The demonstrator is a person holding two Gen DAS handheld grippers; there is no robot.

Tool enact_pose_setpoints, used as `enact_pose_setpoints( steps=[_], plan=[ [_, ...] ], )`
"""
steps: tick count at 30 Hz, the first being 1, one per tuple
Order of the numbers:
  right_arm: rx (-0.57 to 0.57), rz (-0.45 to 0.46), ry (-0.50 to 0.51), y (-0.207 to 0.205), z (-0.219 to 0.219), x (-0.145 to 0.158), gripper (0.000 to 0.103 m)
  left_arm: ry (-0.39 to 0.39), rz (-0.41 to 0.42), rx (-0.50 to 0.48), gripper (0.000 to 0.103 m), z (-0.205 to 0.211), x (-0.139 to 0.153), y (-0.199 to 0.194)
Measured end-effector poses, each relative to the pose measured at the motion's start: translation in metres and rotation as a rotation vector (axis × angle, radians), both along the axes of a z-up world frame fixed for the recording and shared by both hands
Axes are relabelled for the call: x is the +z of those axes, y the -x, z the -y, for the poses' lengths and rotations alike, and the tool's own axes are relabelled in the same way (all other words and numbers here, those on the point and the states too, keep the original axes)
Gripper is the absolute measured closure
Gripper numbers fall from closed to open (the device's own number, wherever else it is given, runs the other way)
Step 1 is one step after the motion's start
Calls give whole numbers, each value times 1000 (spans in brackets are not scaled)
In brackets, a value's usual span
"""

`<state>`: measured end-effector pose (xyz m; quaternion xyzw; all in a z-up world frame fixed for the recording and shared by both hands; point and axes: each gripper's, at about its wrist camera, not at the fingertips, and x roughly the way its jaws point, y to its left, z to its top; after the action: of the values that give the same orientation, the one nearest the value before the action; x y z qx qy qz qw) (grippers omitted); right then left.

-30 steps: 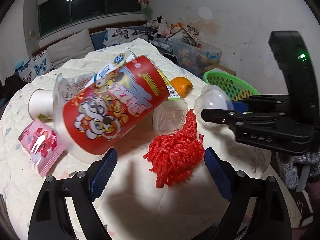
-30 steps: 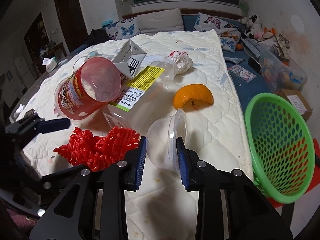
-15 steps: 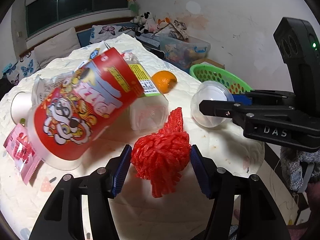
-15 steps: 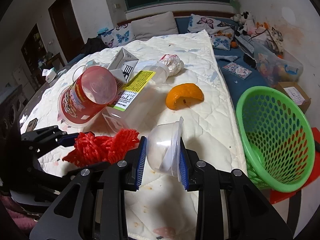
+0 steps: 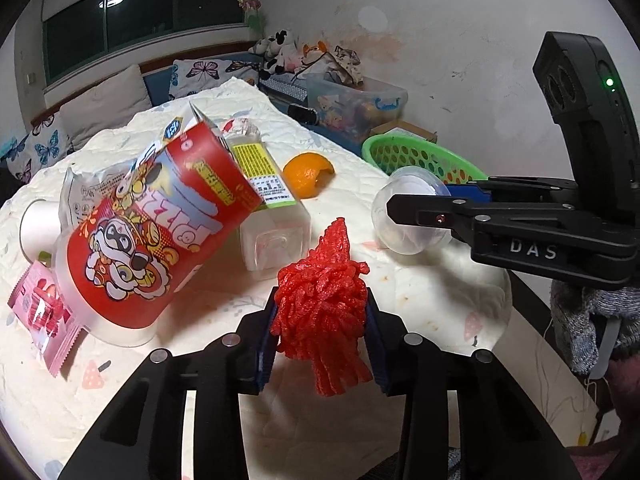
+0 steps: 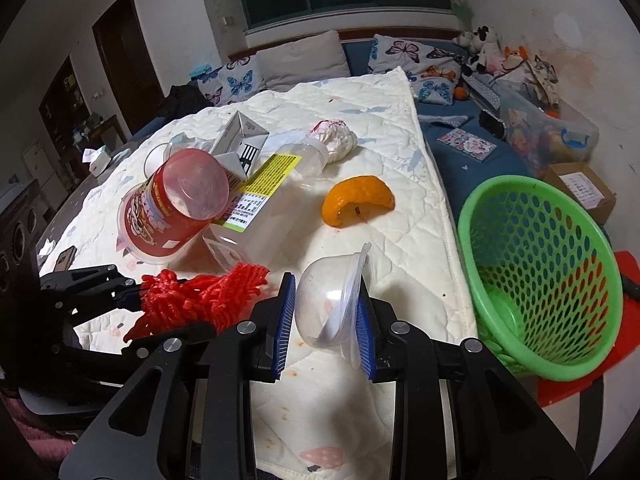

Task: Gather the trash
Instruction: 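Carry the clear cup and red netting over the green basket with both grippers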

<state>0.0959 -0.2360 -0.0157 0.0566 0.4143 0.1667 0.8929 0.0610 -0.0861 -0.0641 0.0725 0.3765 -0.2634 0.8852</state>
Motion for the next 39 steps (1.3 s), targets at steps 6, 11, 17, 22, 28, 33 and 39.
enact_pose_setpoints(
  steps=[6,11,17,22,28,33,39],
  plan=[
    [-8,10,-8,1,5,5,74,9,25,-8,67,0,12,4],
    [-33,22,-17,1,16,9,74,14,46,-16,67,5,24,5],
    [-107,31,-3,-3,46,11,74,23,61,-41,67,16,36,-3],
    [-192,19,19,-10,82,5,74,38,74,-67,67,34,48,-16],
    [-282,-7,42,-18,128,-8,74,35,82,-103,67,63,56,-36],
    [-337,-47,23,-25,157,-28,74,32,80,-136,67,93,59,-53],
    [-375,-85,-16,-27,179,-45,73,25,63,-165,67,124,59,-70]
  ],
)
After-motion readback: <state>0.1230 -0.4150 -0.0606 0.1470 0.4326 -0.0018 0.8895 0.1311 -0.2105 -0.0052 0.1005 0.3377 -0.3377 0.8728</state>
